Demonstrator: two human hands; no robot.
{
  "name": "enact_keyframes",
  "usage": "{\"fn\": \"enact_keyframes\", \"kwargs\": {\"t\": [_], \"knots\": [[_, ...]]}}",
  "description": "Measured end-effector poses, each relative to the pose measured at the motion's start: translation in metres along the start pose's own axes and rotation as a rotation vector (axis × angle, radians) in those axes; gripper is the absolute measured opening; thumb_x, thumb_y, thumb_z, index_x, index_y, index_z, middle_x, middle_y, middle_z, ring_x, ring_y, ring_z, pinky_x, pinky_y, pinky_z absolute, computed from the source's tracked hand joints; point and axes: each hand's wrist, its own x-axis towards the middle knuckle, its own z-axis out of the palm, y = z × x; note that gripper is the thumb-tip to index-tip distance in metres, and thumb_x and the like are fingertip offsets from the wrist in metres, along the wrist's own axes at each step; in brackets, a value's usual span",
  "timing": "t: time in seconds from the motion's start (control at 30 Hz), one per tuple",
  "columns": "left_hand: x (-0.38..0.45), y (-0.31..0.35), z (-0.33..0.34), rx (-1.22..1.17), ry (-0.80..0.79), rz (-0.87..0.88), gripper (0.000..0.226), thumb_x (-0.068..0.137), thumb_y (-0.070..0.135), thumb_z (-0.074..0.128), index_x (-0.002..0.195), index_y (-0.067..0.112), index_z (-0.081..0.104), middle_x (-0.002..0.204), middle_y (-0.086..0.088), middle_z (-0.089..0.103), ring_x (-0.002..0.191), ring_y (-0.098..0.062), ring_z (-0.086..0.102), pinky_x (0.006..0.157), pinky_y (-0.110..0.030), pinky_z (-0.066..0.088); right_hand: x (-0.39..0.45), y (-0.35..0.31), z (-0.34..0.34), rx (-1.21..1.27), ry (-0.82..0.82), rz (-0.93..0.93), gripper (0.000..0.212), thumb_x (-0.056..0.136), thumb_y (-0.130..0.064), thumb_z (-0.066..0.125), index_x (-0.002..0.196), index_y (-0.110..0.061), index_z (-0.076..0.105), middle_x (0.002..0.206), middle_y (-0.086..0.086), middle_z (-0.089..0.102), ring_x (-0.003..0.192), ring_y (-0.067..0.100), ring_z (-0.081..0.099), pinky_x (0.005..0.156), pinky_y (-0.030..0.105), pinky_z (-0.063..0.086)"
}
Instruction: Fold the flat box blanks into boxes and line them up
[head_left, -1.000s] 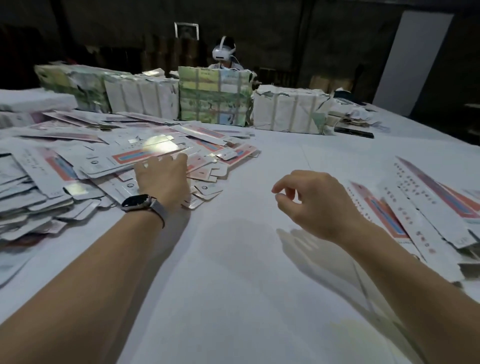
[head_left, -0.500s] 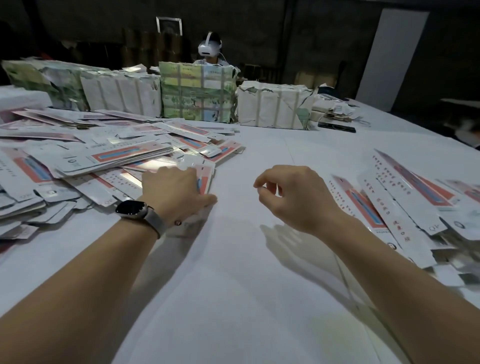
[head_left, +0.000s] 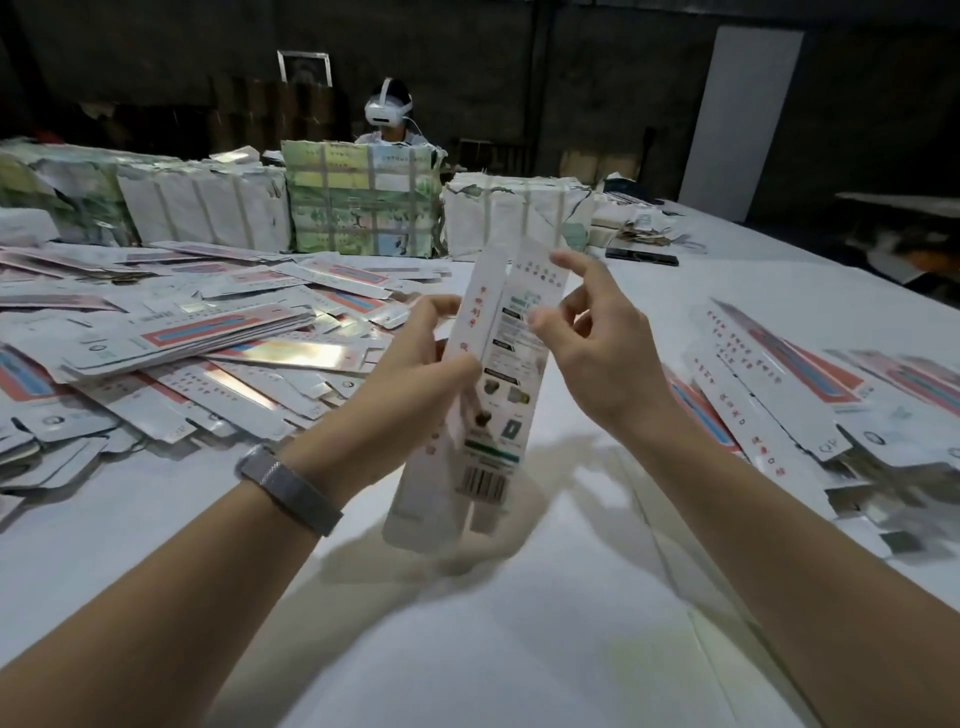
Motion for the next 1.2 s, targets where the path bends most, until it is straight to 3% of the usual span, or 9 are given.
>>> {"fn": "enact_keyframes", "kwargs": {"t": [0.13,0.27,0.43,0.53,0.6,0.73,0.9,1.07,1.2], "knots": [[-0.002,-0.005,0.008,-0.136,-0.088,-0.037,0.057,0.078,0.001,0.046,0.125,0.033,0.042,0.089,0.003,0.076,0.078,-0.019,0.073,0.059,-0.032,0.059,0.001,0.004,-0.003,-0.067,-0.017,0.009,0.03,0.095,-0.026,0.06,0.124,-0.024,0.066,0.059,-0.012,0.051,0.057,-0.003,0.052,0.052,0.01,0.037],[-0.009,-0.004,0.012,-0.358,-0.262,-0.162,0.061,0.076,0.011,0.046,0.129,0.04,0.041,0.122,-0.02,0.06,0.092,-0.037,0.075,0.071,-0.048,0.062,-0.002,0.002,0.001,-0.039,-0.069,0.013,0.038,0.096,-0.028,0.061,0.134,-0.03,0.06,0.064,-0.011,0.053,0.063,0.001,0.056,0.056,0.015,0.044],[-0.005,-0.006,0.007,-0.223,-0.278,-0.139,0.062,0.092,0.069,0.034,0.132,0.03,0.06,0.119,-0.018,0.067,0.087,-0.027,0.069,0.069,-0.041,0.055,-0.003,-0.008,-0.002,0.253,-0.111,0.077,0.047,0.097,-0.04,0.058,0.142,-0.028,0.051,0.076,-0.004,0.056,0.067,0.002,0.06,0.056,0.016,0.048],[-0.002,-0.007,0.008,-0.161,-0.213,-0.123,0.068,0.092,0.078,0.03,0.127,0.031,0.064,0.109,-0.014,0.064,0.079,-0.02,0.065,0.066,-0.035,0.053,-0.001,-0.012,-0.005,0.316,-0.128,0.147,0.056,0.088,-0.055,0.054,0.139,-0.031,0.049,0.084,0.003,0.061,0.067,0.008,0.057,0.053,0.013,0.041],[-0.001,-0.008,0.01,-0.151,-0.203,-0.146,0.067,0.082,0.08,0.047,0.128,0.033,0.06,0.107,-0.009,0.057,0.075,-0.015,0.062,0.065,-0.032,0.051,0.0,-0.013,-0.006,0.389,-0.126,0.184,0.053,0.085,-0.043,0.057,0.135,-0.03,0.05,0.081,0.003,0.063,0.063,0.008,0.058,0.05,0.012,0.04],[-0.001,-0.009,0.017,-0.125,-0.106,-0.091,0.066,0.067,0.064,0.076,0.126,0.042,0.057,0.094,0.0,0.064,0.075,-0.014,0.068,0.06,-0.03,0.055,0.001,-0.013,-0.006,0.488,-0.126,0.252,0.042,0.086,-0.033,0.044,0.127,-0.032,0.055,0.078,0.001,0.067,0.063,0.01,0.059,0.054,0.023,0.042],[0.001,-0.014,0.011,-0.094,0.174,0.012,0.081,0.063,0.037,0.085,0.135,0.036,0.046,0.111,-0.005,0.069,0.09,-0.022,0.076,0.071,-0.044,0.063,0.001,-0.011,-0.006,0.457,-0.131,0.292,0.032,0.094,-0.042,0.05,0.125,-0.035,0.053,0.103,0.009,0.07,0.087,0.021,0.068,0.067,0.037,0.052],[0.002,-0.012,0.011,-0.272,0.01,-0.032,0.046,0.091,0.004,0.066,0.13,0.027,0.059,0.103,-0.007,0.074,0.086,-0.02,0.075,0.063,-0.033,0.061,-0.002,-0.007,-0.003,0.311,-0.06,0.149,0.036,0.099,-0.019,0.057,0.128,-0.038,0.05,0.115,0.003,0.063,0.088,0.015,0.072,0.069,0.031,0.061],[-0.002,-0.011,0.011,-0.493,-0.164,-0.09,0.054,0.097,-0.002,0.041,0.137,0.034,0.047,0.103,-0.011,0.074,0.096,-0.038,0.073,0.076,-0.055,0.062,-0.002,-0.004,0.001,0.037,-0.012,0.036,0.037,0.098,-0.029,0.06,0.135,-0.031,0.059,0.116,-0.008,0.05,0.099,0.004,0.056,0.081,0.023,0.055]]}}
